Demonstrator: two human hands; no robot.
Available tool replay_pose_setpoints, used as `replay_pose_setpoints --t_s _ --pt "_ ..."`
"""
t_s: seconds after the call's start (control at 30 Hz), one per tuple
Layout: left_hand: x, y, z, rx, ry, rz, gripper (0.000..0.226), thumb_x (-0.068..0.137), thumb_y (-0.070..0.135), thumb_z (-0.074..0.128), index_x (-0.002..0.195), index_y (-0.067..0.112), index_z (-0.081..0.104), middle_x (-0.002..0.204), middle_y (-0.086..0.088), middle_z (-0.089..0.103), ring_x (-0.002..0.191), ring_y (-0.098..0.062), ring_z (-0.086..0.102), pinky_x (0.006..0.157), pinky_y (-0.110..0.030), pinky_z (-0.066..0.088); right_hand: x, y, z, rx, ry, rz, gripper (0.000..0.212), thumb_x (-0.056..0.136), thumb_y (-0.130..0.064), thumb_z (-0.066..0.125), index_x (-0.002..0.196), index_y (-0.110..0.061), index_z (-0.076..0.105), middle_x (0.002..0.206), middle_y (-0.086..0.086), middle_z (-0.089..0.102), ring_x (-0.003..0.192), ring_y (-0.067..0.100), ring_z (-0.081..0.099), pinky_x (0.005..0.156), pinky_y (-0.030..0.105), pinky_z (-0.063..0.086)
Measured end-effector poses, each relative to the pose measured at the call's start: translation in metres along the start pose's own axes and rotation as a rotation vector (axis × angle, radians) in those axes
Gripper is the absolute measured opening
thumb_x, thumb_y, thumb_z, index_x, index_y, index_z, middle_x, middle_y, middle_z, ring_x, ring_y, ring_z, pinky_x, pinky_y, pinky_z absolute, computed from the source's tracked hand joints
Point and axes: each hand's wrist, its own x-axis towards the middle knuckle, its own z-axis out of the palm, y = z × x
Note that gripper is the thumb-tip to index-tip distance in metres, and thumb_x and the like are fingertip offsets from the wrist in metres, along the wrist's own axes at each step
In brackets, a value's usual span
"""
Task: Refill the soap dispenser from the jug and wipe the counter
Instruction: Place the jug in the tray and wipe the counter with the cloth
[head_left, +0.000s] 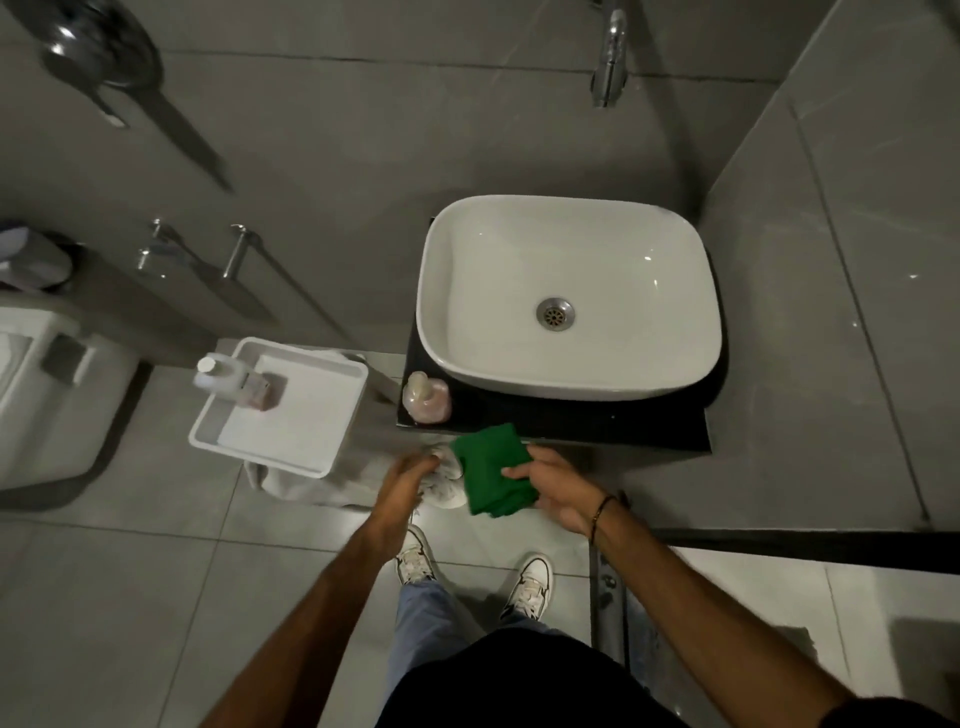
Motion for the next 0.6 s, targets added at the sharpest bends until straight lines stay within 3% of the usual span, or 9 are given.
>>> replay_pose_setpoints --t_s 0.1,0.17,0.27,0.3,0.4,0.47,0.53,0.6 --pt "-0.003 -0.002 -0.009 -0.207 -0.179 -0.051 0.039 0.093 0.032 0.07 0.127 0.014 0.069 0.122 -0.011 0.076 0.112 -0.028 0.071 0.093 -0.044 0.057 0.007 -0.004 0.028 0.092 -0.197 0.037 0.034 0.095 0.003 0.06 0.126 -0.009 0.064 0.122 0.015 0.072 0.115 0.033 0.068 0.104 0.052 0.051" --pt "-0.002 -0.002 -0.016 -0.231 -0.158 -0.014 0.039 0.092 0.015 0.074 0.129 0.006 0.066 0.126 -0.019 0.073 0.115 -0.036 0.071 0.099 -0.05 0.058 0.014 -0.005 0.045 0.04 -0.133 0.008 0.033 0.094 0.0 0.064 0.125 -0.011 0.065 0.114 0.011 0.075 0.106 0.029 0.071 0.096 0.047 0.058" --pt "0.001 -0.003 -0.026 -0.191 -0.061 0.023 0.04 0.092 0.001 0.072 0.131 0.002 0.062 0.125 -0.02 0.073 0.113 -0.039 0.072 0.1 -0.053 0.058 0.025 -0.002 0.061 -0.13 -0.034 -0.066 0.031 0.091 -0.006 0.072 0.121 -0.012 0.069 0.105 0.006 0.077 0.086 0.013 0.075 0.067 0.025 0.06" --pt "0.003 -0.002 -0.031 -0.192 -0.026 0.026 0.039 0.093 0.002 0.071 0.131 0.003 0.062 0.122 -0.018 0.075 0.111 -0.038 0.073 0.098 -0.052 0.059 0.03 -0.001 0.063 -0.198 0.015 -0.107 0.033 0.089 -0.008 0.074 0.122 -0.012 0.069 0.11 0.008 0.076 0.09 0.014 0.074 0.068 0.024 0.058" --pt "0.012 0.009 -0.051 -0.169 0.111 0.017 0.042 0.096 0.004 0.067 0.137 0.003 0.057 0.128 -0.019 0.07 0.117 -0.04 0.069 0.1 -0.058 0.057 0.049 -0.002 0.057 -0.639 0.283 -0.257 0.058 0.085 -0.02 0.078 0.138 -0.009 0.058 0.136 0.011 0.063 0.126 0.028 0.06 0.102 0.035 0.051" --pt "0.023 0.018 -0.073 -0.095 0.192 0.022 0.044 0.097 0.003 0.065 0.14 0.003 0.054 0.134 -0.02 0.064 0.122 -0.042 0.063 0.101 -0.061 0.055 0.061 -0.002 0.053 -1.008 0.314 -0.274 0.089 0.083 -0.032 0.076 0.156 -0.009 0.03 0.162 0.01 0.033 0.149 0.028 0.032 0.119 0.039 0.033" --pt "0.039 0.026 -0.097 -0.061 0.242 0.015 0.041 0.098 0.001 0.063 0.138 0.002 0.054 0.136 -0.022 0.061 0.125 -0.043 0.06 0.101 -0.061 0.055 0.075 0.002 0.055 -1.259 0.304 -0.255 0.111 0.081 -0.042 0.074 0.161 -0.011 0.005 0.17 0.007 0.002 0.157 0.025 0.004 0.126 0.046 0.014" --pt "0.057 0.038 -0.121 -0.041 0.278 0.004 0.04 0.099 0.001 0.061 0.138 0.001 0.054 0.137 -0.024 0.06 0.127 -0.043 0.059 0.105 -0.06 0.053 0.087 0.011 0.063 -1.392 0.305 -0.207 0.124 0.076 -0.048 0.075 0.159 -0.01 -0.008 0.169 0.009 -0.015 0.156 0.028 -0.012 0.126 0.053 0.004"
